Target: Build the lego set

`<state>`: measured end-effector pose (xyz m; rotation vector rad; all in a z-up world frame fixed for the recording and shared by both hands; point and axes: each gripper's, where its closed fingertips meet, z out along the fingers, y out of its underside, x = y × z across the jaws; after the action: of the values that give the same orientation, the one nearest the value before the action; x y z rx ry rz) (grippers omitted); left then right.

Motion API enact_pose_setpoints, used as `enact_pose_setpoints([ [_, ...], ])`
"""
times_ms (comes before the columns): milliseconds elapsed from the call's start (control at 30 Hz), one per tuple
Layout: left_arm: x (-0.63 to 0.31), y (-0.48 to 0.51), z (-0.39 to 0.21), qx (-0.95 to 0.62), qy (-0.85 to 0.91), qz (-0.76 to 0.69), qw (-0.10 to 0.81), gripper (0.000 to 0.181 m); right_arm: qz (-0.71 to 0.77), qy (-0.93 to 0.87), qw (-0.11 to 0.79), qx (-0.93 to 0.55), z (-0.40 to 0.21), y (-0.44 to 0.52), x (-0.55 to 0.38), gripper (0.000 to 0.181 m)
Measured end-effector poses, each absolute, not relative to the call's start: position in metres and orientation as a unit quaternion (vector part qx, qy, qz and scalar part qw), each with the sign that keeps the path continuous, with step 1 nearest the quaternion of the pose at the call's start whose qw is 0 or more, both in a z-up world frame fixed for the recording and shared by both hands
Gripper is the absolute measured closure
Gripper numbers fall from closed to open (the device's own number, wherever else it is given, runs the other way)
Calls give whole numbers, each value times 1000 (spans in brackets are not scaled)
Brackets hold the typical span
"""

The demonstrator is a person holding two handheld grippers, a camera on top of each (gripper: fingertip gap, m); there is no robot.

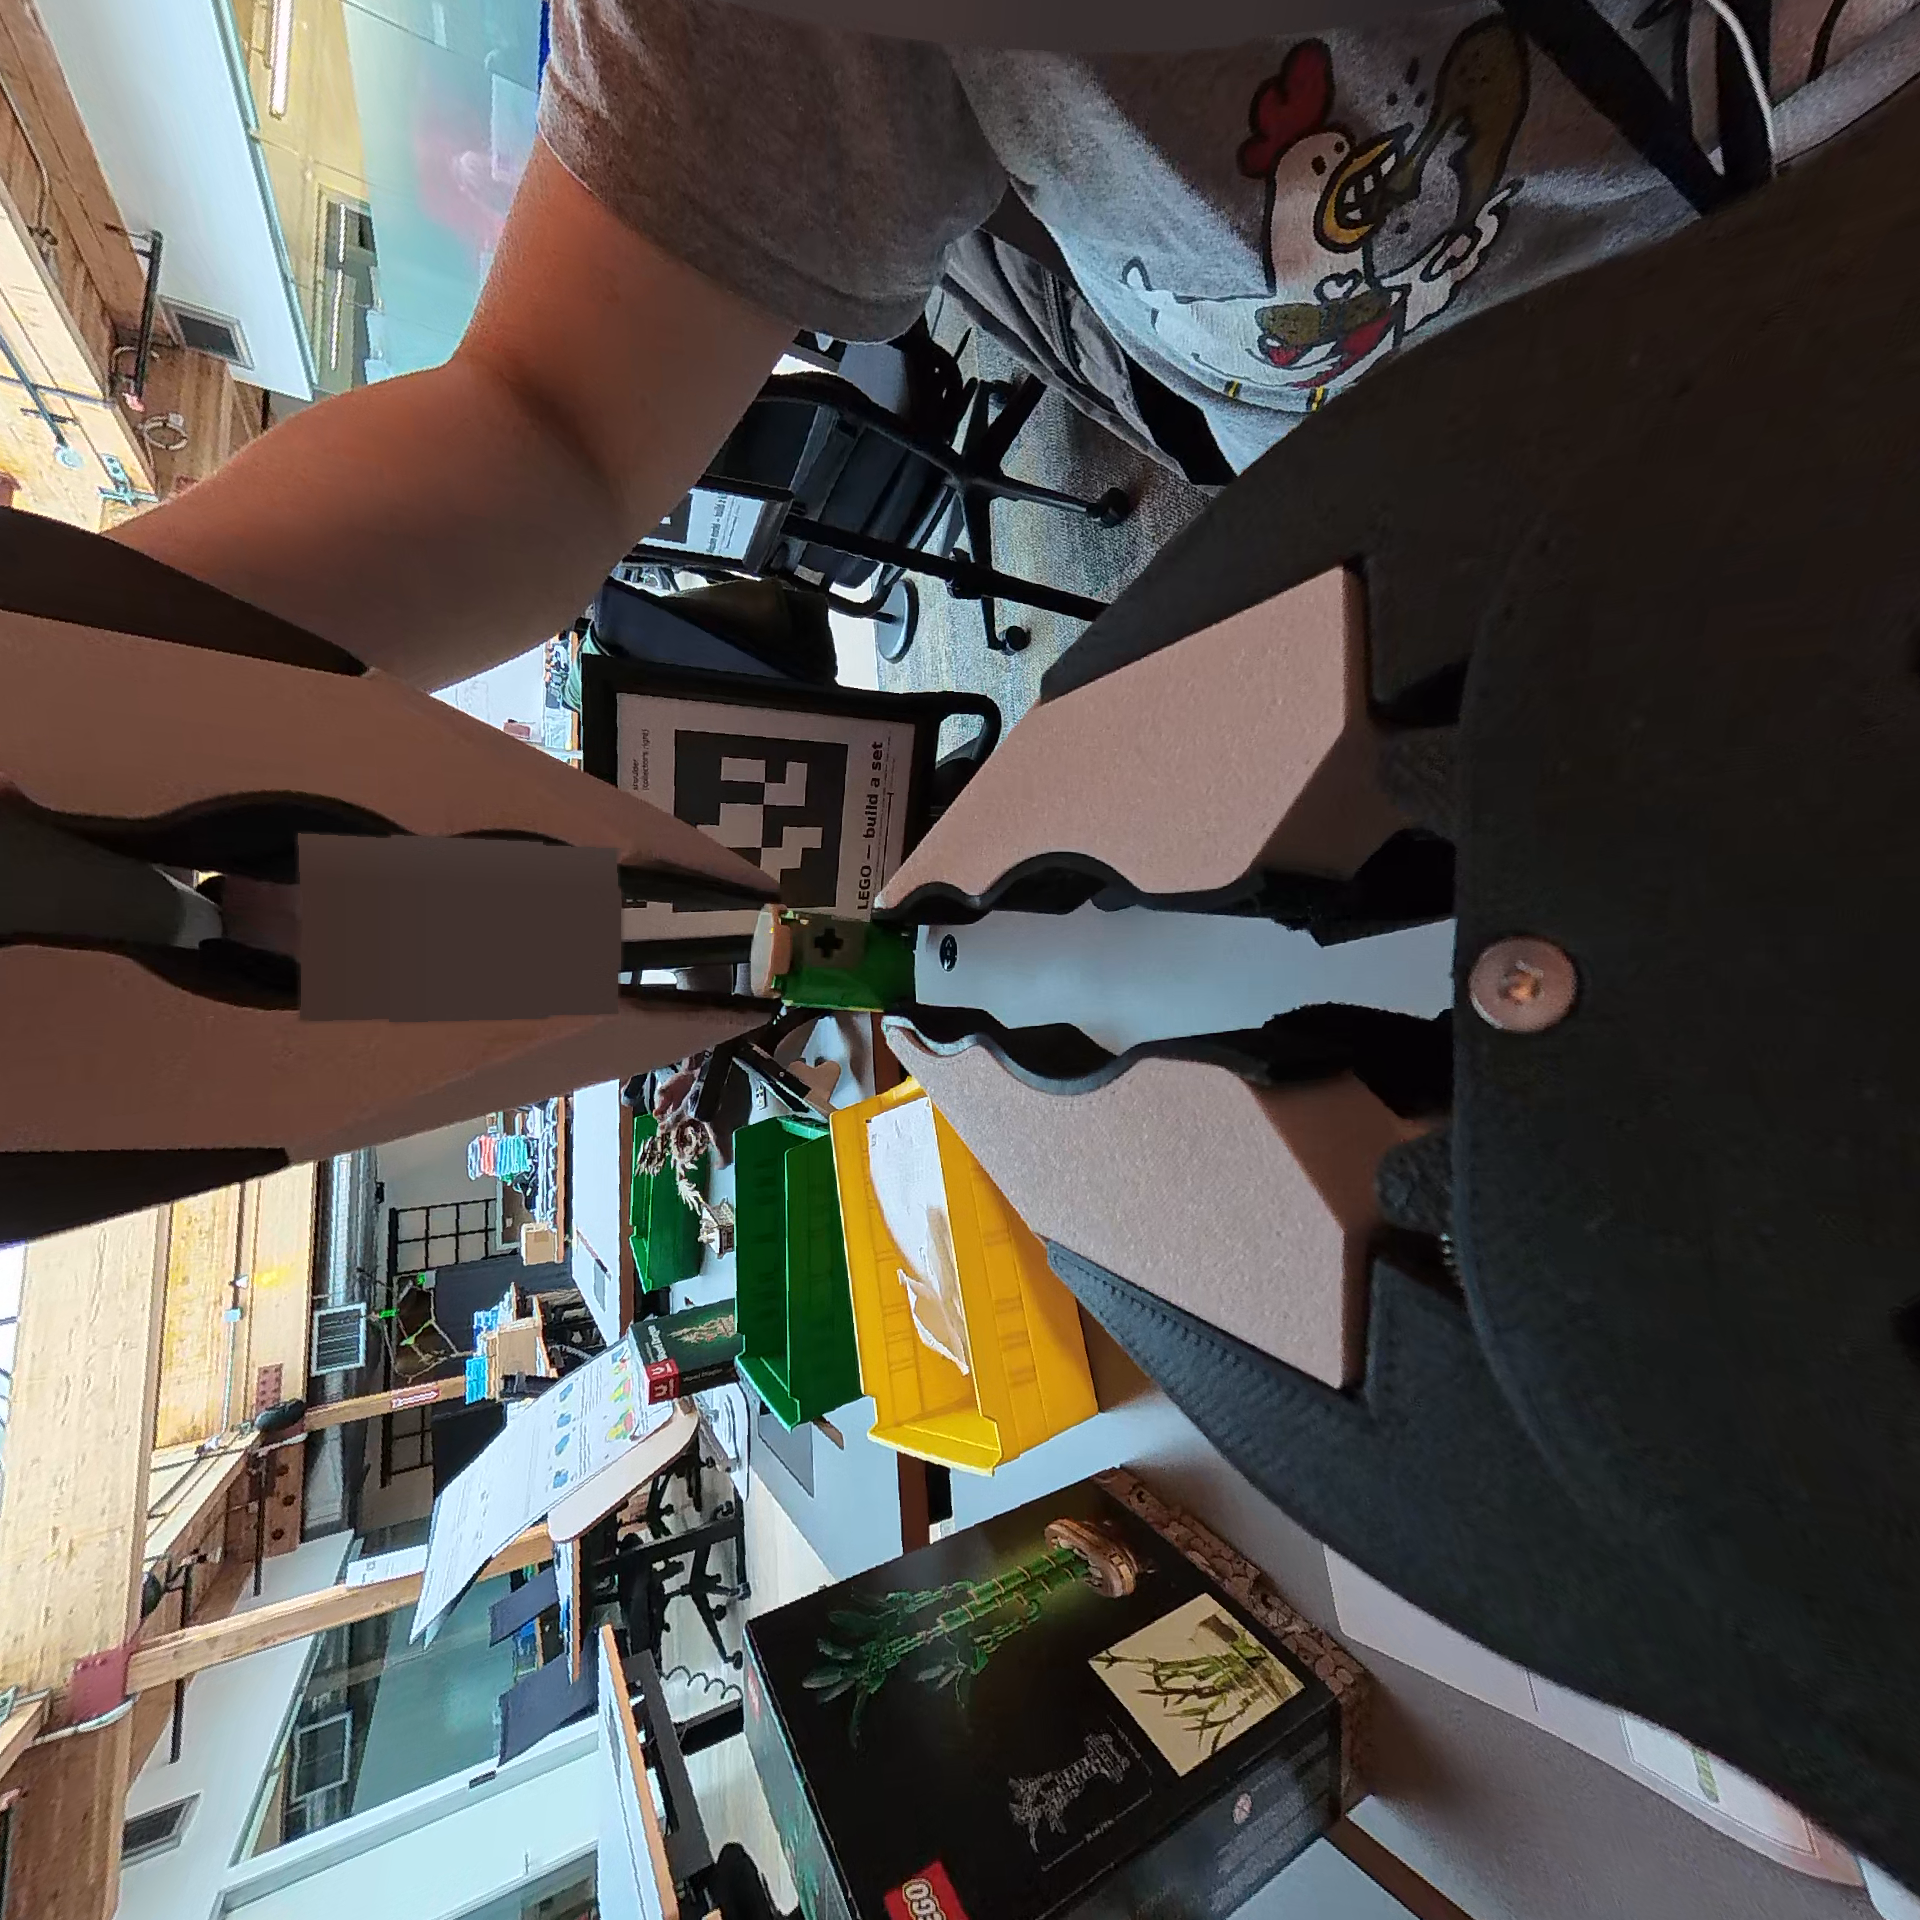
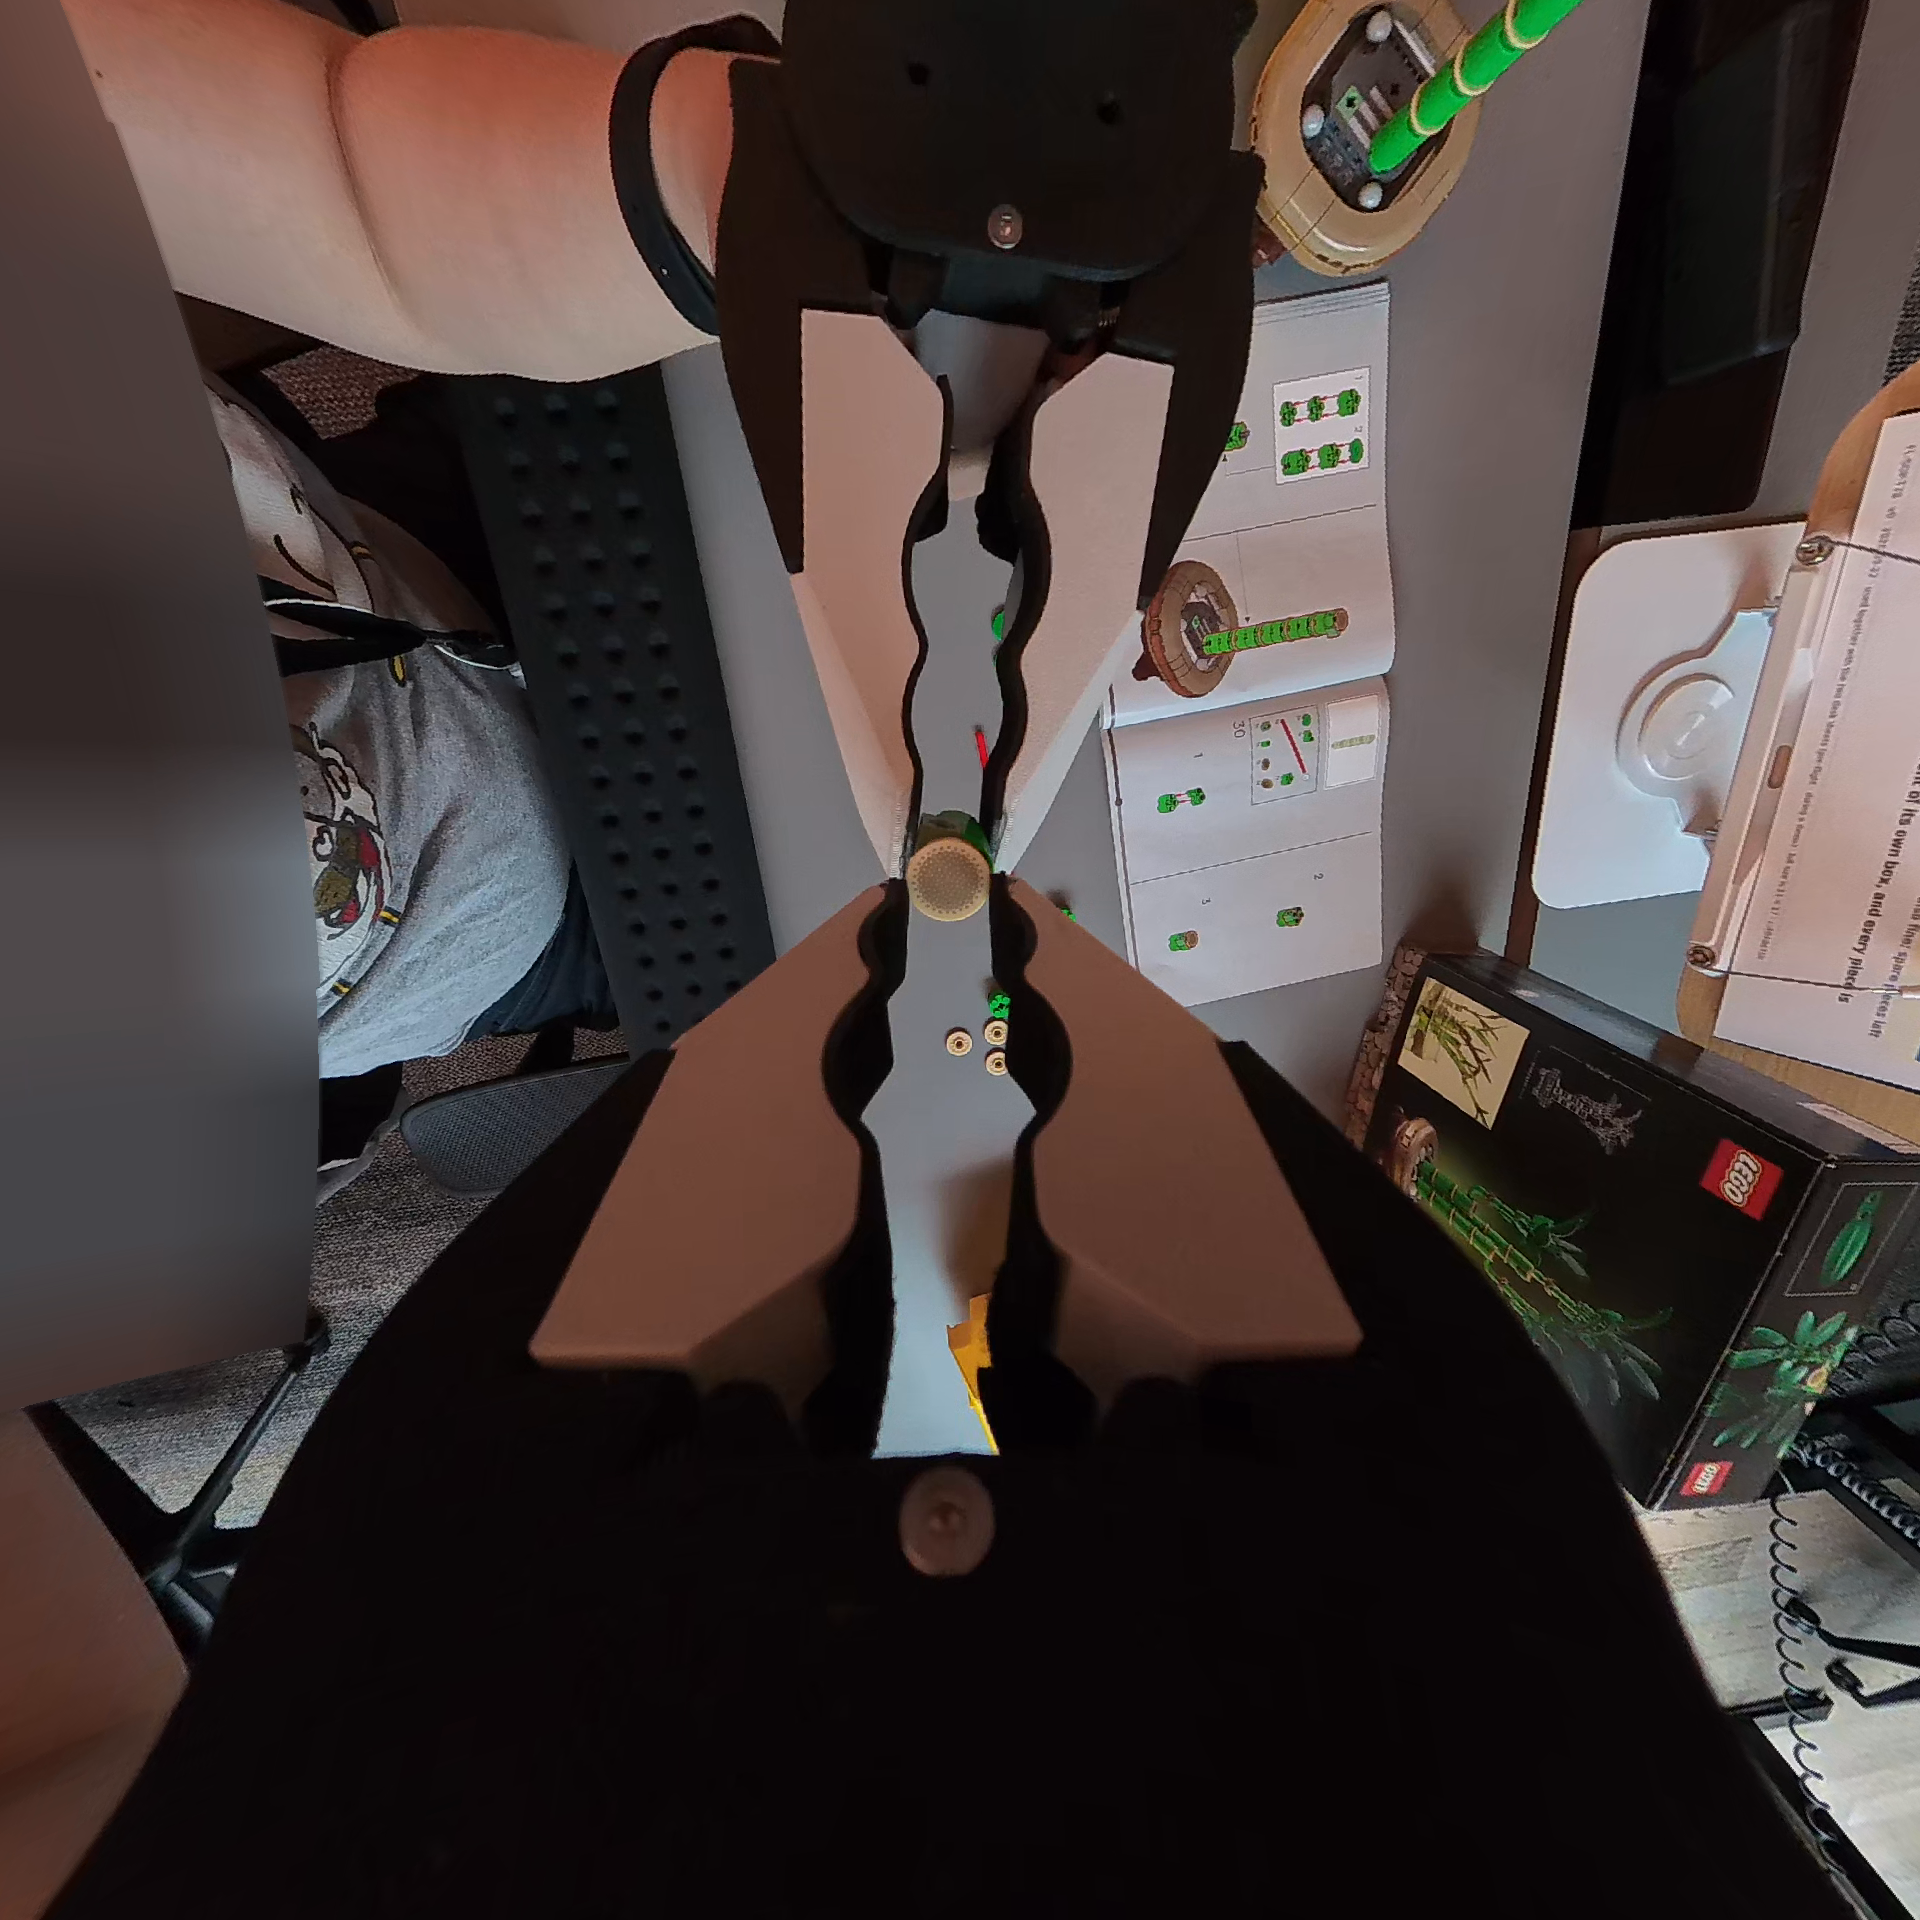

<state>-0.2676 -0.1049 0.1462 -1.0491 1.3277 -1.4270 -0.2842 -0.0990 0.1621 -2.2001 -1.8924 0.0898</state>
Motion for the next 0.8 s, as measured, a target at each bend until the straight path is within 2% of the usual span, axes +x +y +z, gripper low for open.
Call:
enact_pose_setpoints([
  [800, -267, -104, 145, -424, 533, -584, 442, 167, 28, -645, 128, -753, 162, -96, -281, 161],
])
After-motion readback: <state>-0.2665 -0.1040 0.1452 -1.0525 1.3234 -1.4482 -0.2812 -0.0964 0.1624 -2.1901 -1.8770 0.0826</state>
